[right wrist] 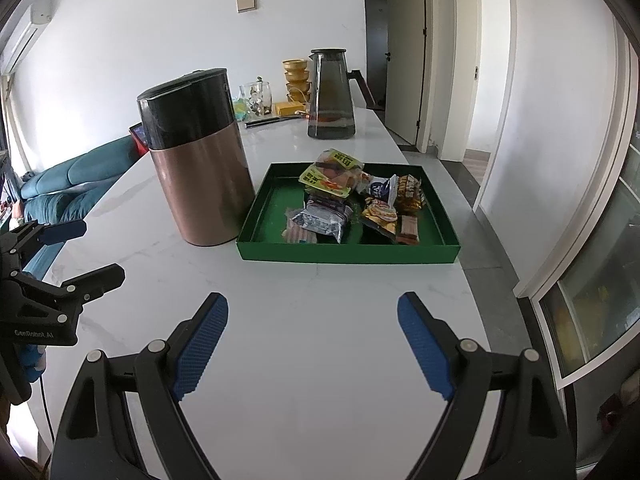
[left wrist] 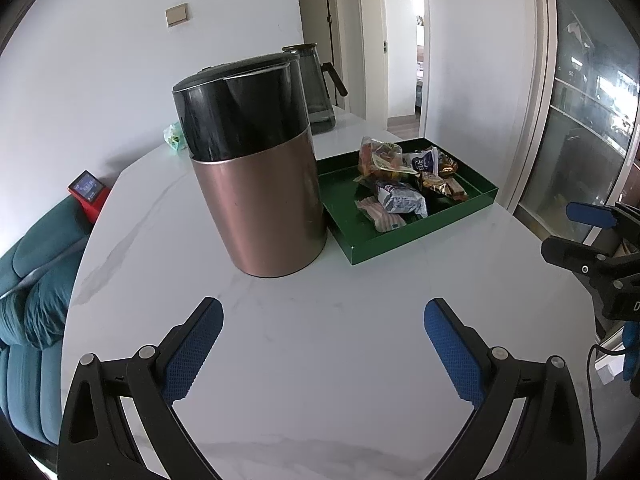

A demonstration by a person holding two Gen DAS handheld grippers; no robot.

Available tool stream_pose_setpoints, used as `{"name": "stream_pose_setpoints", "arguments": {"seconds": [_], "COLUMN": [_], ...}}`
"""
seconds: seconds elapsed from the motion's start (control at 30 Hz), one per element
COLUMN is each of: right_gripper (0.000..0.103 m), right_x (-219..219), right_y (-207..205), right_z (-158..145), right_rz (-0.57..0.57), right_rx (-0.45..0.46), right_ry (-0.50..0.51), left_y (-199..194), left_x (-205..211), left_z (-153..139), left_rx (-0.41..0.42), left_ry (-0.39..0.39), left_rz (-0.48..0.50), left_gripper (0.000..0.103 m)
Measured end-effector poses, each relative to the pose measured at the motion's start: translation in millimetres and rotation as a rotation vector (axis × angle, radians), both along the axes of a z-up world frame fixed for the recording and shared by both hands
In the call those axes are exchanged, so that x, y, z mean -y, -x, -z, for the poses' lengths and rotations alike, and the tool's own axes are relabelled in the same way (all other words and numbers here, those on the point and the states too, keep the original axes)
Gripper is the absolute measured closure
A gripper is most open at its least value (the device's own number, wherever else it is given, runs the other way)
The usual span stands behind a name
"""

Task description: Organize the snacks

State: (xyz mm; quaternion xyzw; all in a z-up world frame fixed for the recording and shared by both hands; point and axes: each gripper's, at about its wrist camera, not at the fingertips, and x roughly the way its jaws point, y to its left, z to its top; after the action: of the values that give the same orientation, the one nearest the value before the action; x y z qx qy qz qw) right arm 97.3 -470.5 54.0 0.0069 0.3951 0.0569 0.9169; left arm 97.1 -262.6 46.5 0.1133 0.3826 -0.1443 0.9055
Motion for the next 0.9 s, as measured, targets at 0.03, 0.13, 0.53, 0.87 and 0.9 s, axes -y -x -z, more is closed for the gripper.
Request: {"name": "stream_pose_setpoints", "arguments": {"seconds": [0.03,0.13,0.53,0.87,0.9], "right_gripper": [0.0,0.0,0.0,0.0,0.0], "right_x": [0.4,0.3,7.2,29.2,31.9], "right_y": [-0.6,-2.9,-6.3,0.8,2.6], "right_z": [0.7,2.3,9.5,16.7,17.5], "right_rz": [0.0,0.0,0.01,0.048,0.053], "right_rx": [-0.003,-0.004,-0.018,-0.049,-0.052], "right_ry": [0.001,0.002,0.009,0.029,0.03], "left_y": [-0.2,-1.1,-9.7,-11.8,-11.8], "left_x": [-0.2,-0.7,-9.3,-24.7,-26.3], "left_z": [0.4,0.9,10.0,24.3,25.7], "left_rx": [-0.002,-0.006,-0.028,-0.054,-0.056], "left_ry": [0.0,0.002,-0.004,-0.018,-0.02], "left_rz": [-0.001,-0.003,-0.029,-0.051,-0.052], "left_gripper": [0.004,0.004,0.004,0.004,0.004]}}
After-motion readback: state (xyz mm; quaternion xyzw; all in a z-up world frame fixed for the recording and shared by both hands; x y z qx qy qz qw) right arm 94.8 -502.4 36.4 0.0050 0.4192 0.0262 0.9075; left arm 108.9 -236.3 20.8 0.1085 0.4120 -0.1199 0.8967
